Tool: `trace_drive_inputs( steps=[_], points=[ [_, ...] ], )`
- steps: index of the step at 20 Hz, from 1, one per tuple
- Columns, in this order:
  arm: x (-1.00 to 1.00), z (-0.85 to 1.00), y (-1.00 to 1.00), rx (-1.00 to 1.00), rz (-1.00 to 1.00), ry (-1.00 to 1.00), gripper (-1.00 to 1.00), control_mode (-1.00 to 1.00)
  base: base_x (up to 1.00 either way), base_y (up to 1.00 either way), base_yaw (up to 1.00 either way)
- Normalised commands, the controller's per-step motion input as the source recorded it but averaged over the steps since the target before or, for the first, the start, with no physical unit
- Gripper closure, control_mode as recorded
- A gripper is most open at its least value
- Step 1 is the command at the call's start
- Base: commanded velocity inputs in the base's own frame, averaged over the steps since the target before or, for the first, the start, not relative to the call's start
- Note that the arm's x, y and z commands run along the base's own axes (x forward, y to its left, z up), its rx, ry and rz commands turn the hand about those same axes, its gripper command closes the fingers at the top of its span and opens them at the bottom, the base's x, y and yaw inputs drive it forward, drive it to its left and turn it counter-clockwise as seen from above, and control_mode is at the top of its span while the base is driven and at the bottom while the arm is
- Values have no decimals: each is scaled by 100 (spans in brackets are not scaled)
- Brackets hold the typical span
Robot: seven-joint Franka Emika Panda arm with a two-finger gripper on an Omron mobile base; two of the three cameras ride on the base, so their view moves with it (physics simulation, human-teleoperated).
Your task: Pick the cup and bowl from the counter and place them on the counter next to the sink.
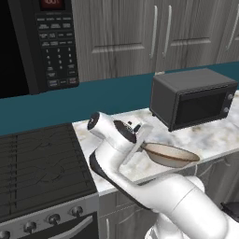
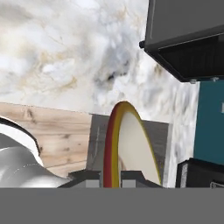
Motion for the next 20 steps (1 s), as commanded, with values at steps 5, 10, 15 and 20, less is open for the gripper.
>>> trace_drive_inputs(
  steps=[5,10,15,20],
  points=[
    [-22,54,45,-25,-13,0,100,-100,0,0,0],
    [-11,40,42,-26,-15,0,100,-100,0,0,0],
    [-4,30,36,-20,-16,0,100,-100,0,0,0],
    [-4,2,9,-3,-2,0,100,-100,0,0,0]
  ],
)
